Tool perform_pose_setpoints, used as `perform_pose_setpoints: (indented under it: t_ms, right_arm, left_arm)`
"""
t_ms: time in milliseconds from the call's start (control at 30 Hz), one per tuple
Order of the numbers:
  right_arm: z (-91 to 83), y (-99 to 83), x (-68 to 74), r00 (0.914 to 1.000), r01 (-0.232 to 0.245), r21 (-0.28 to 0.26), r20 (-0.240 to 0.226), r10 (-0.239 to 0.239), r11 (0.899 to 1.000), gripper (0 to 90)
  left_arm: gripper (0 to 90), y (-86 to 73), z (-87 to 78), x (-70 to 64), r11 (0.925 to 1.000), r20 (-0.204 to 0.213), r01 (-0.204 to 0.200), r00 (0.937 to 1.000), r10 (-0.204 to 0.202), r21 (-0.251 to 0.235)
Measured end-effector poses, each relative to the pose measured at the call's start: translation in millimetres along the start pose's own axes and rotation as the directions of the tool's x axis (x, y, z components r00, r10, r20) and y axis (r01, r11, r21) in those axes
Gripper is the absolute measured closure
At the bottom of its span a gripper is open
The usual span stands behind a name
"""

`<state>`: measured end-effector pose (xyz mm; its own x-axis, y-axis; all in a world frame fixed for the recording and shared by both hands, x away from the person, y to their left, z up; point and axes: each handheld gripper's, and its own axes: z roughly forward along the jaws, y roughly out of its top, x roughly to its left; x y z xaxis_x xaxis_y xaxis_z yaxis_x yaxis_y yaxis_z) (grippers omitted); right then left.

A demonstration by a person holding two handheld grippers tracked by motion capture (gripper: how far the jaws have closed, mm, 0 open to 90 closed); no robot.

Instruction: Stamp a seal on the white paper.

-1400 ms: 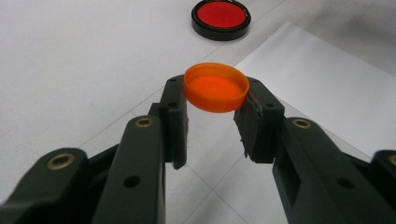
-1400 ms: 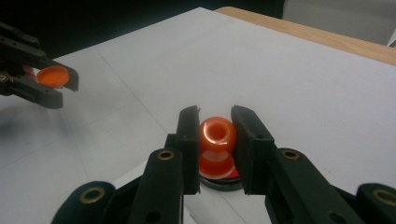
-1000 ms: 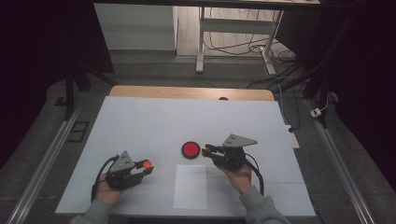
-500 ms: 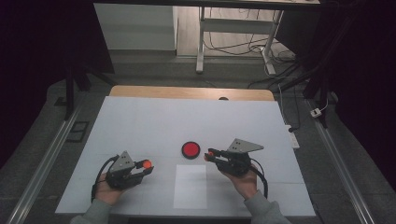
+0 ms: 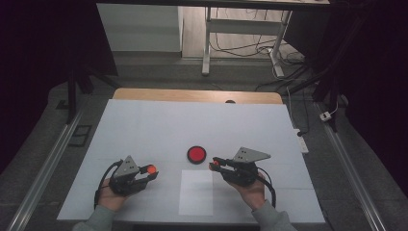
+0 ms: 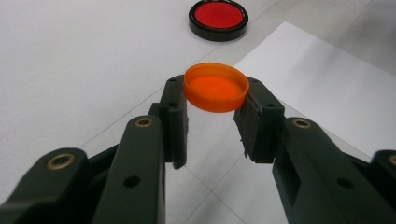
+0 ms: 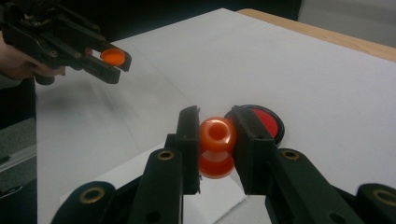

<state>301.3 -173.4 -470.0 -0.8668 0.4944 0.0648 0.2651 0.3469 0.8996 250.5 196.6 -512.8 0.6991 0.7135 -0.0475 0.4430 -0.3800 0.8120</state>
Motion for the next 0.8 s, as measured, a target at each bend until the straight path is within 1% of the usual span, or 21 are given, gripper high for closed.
perform_pose_setpoints:
  t_ms: [100,233,433,467,700,800]
  right_arm:
    - [-0.4,-1.0,2.8,0.9999,0.010,0.003,-0.010,-0.010,1.000,72.5]
    - [0.1,-2.8,5.8,0.9997,0.003,0.001,-0.024,-0.003,1.000,72.5]
    - [1.7,-5.8,9.8,0.9992,0.002,0.015,-0.039,-0.002,1.000,72.5]
    - [2.9,-6.7,10.9,0.9992,0.002,0.013,-0.040,-0.001,1.000,72.5]
    - [11.9,-8.9,18.6,0.9975,0.012,0.045,-0.070,-0.009,0.999,72.5]
    - [14.5,-9.4,22.1,0.9967,0.019,0.048,-0.080,-0.015,0.999,72.5]
  left_arm:
    - [64.4,-0.1,0.0,0.1,1.0000,0.000,0.001,1.0000,-0.001,0.002]
    - [64.4,-0.4,0.5,0.3,1.0000,-0.003,0.005,1.0000,-0.005,0.005]
    - [64.4,-0.2,1.1,0.6,1.0000,0.001,0.006,1.0000,-0.006,0.006]
    - [64.4,-0.2,1.2,0.8,1.0000,0.001,0.006,1.0000,-0.006,0.006]
    - [64.4,-0.3,0.7,0.3,1.0000,0.000,0.007,1.0000,-0.007,0.004]
    - [64.4,-0.2,0.7,0.2,1.0000,0.000,0.007,1.0000,-0.007,0.004]
